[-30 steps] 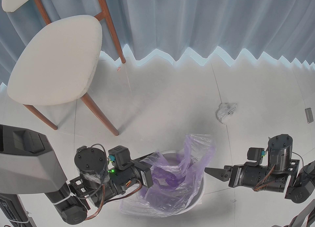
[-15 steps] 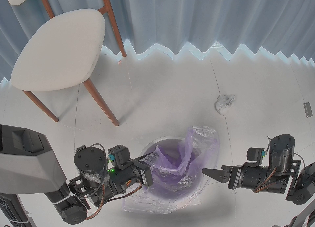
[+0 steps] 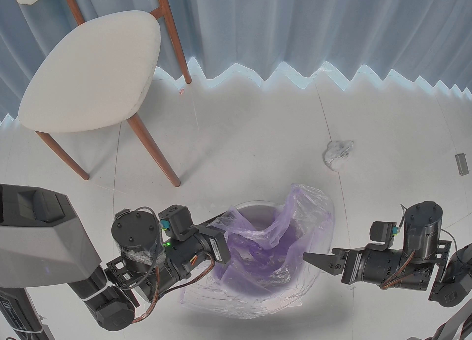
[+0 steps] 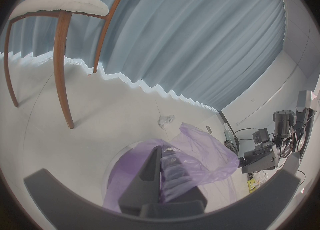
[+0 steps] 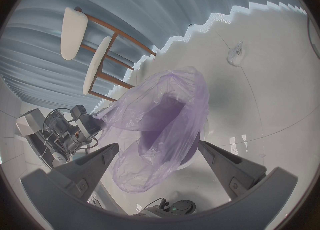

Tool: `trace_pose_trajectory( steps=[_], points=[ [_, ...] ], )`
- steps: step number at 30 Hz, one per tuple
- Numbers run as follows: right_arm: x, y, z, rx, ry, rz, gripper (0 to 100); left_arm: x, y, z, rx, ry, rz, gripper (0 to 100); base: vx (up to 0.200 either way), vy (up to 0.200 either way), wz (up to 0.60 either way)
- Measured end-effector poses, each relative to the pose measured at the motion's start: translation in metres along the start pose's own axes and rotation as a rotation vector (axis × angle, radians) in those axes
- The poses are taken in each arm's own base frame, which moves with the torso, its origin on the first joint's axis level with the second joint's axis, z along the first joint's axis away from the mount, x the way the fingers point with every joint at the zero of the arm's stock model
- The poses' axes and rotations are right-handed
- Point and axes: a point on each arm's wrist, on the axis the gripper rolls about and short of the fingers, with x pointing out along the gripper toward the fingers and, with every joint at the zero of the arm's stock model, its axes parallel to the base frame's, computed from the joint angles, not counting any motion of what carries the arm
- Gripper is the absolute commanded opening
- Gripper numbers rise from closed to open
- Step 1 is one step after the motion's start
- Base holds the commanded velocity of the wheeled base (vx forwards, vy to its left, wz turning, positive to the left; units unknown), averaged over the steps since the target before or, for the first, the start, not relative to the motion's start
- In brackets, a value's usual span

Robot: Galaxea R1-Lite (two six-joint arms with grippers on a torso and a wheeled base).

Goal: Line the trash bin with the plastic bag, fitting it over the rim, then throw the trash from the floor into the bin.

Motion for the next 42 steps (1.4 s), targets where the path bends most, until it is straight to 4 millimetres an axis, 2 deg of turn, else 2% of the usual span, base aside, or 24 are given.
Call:
trace_pose_trajectory(
  steps=[7,13,17,23,42],
  points=[
    [0.001,0.009,0.000,0.065,0.005,0.035,100,0.000,0.001,0.001,0.000,-0.002,0.002,0,0.000,-0.200,0.00],
    [0.001,0.021,-0.003,0.122,0.027,0.087,100,-0.002,-0.001,0.000,0.000,-0.005,0.014,0,0.000,0.000,0.00],
    [-0.001,0.028,-0.010,0.154,0.085,0.105,100,-0.004,-0.002,0.007,-0.007,-0.033,0.029,0,0.000,0.000,0.00],
    [0.000,0.031,-0.014,0.156,0.133,0.091,100,-0.013,-0.001,0.019,-0.022,-0.068,0.032,0,0.000,0.000,0.00],
    [0.010,0.025,-0.034,0.151,0.227,0.043,100,-0.032,0.011,0.028,-0.004,-0.077,0.082,0,0.000,0.000,0.00]
  ],
)
